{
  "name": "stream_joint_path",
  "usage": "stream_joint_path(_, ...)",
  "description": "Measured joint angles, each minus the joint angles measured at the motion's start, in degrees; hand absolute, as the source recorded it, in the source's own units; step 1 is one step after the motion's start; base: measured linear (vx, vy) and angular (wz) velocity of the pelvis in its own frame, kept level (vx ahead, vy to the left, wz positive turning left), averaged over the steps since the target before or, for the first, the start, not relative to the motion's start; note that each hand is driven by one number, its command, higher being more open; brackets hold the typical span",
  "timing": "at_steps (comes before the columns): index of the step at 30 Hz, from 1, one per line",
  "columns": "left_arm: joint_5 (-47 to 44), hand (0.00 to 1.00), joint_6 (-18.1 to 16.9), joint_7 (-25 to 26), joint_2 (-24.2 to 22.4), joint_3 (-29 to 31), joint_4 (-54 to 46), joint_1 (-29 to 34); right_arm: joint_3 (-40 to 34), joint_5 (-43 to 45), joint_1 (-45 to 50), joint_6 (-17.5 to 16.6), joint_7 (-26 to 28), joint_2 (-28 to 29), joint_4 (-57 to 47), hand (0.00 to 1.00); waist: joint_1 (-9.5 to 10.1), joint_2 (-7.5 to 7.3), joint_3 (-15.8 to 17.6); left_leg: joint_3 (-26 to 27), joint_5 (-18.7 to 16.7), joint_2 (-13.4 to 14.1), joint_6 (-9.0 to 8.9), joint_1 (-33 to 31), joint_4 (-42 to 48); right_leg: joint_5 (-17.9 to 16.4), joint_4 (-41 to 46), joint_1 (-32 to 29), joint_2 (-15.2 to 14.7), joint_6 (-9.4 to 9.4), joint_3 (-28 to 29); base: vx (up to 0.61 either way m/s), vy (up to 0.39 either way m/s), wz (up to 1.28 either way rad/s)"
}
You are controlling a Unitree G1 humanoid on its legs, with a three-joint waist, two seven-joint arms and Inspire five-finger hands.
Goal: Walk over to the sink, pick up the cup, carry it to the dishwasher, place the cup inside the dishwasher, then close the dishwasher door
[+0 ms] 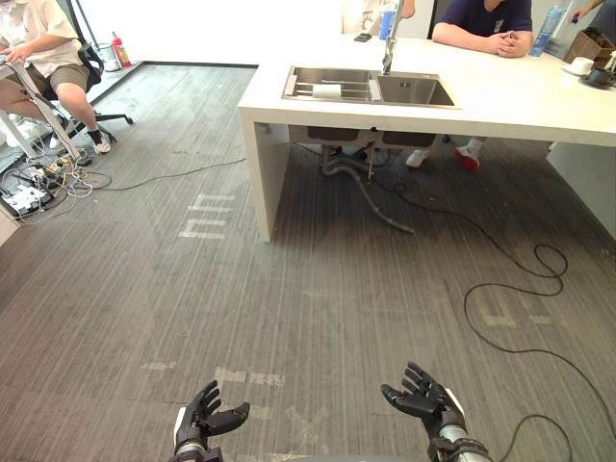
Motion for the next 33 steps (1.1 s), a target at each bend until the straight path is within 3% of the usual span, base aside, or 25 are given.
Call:
stream_joint_path(17,-1.8,0.9,0.0,-4.2,-0.3,2.6,1.5,1.1,-4.0,-0.1,0.2,0.0,-0.1,0.0,2.5,0.9,0.07,0.43,-1.0,0.0,0.1,0.0,-0.06,0.2,-0.1,0.0,0.0,0.0,0.0,-0.02,0.0,0.0,0.0,0.0)
stream_joint_path(33,-1.7,0.9,-0.9,-3.9,-0.2,2.5,0.4,2.1,-6.8,-0.5,0.7,0.0,0.4,-1.1,2.2,0.9,1.04,1.12,-0.5,0.7,0.0,0.0,-0.01,1.1,0.4,0.0,0.8,0.5,-0.1,-0.12,0.7,0.0,0.0,0.0)
